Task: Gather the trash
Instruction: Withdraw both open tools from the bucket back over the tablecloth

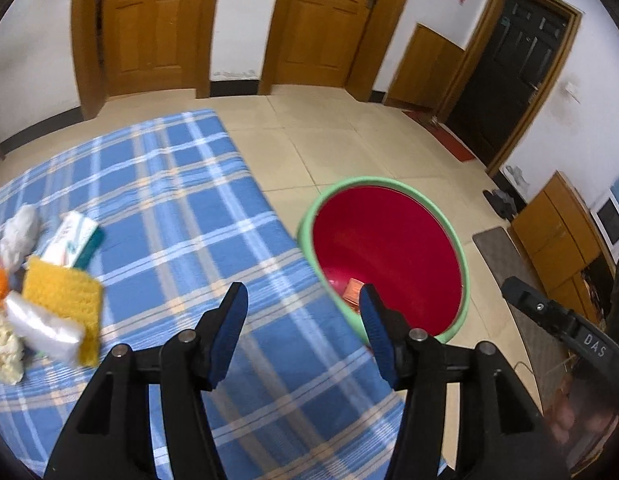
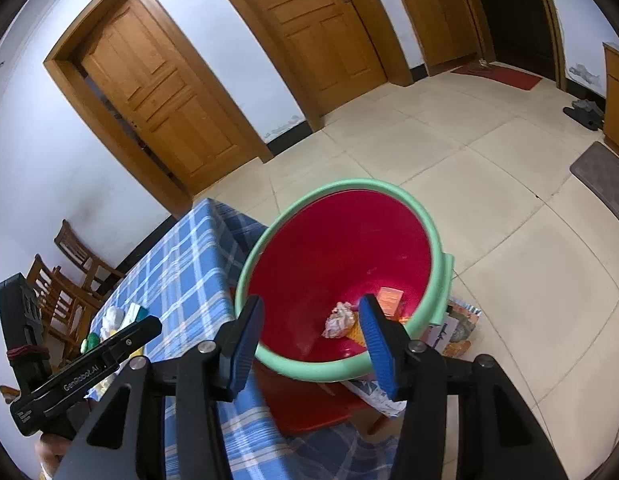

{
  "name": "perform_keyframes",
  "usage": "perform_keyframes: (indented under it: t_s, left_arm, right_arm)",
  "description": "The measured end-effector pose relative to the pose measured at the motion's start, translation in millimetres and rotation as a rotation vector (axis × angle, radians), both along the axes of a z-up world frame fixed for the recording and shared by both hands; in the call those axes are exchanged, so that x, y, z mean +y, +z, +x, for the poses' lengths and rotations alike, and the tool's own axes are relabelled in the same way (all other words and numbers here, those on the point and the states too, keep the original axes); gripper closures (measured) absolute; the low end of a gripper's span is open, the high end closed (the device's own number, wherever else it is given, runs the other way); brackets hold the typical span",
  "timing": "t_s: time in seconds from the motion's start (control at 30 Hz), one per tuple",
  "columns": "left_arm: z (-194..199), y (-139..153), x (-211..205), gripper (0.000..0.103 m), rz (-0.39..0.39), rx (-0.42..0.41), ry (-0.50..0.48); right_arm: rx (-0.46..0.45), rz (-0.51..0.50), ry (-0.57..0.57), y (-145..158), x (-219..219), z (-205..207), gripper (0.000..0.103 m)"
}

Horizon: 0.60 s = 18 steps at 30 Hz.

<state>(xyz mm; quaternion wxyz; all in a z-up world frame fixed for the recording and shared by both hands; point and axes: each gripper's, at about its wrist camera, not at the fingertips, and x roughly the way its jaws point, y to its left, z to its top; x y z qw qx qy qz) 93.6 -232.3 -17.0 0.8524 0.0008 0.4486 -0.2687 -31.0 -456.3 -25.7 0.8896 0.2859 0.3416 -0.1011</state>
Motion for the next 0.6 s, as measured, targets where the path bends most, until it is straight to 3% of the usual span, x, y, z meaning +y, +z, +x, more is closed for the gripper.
perform_keyframes:
  t_s: [0.6]
  left_arm:
    - [-1.5,7.4,112.1,0.042,-0.032,-0.027,0.219]
  right_arm:
    - [-0.017,-0.030,0.100,24.4,54.6,14.4,0.046]
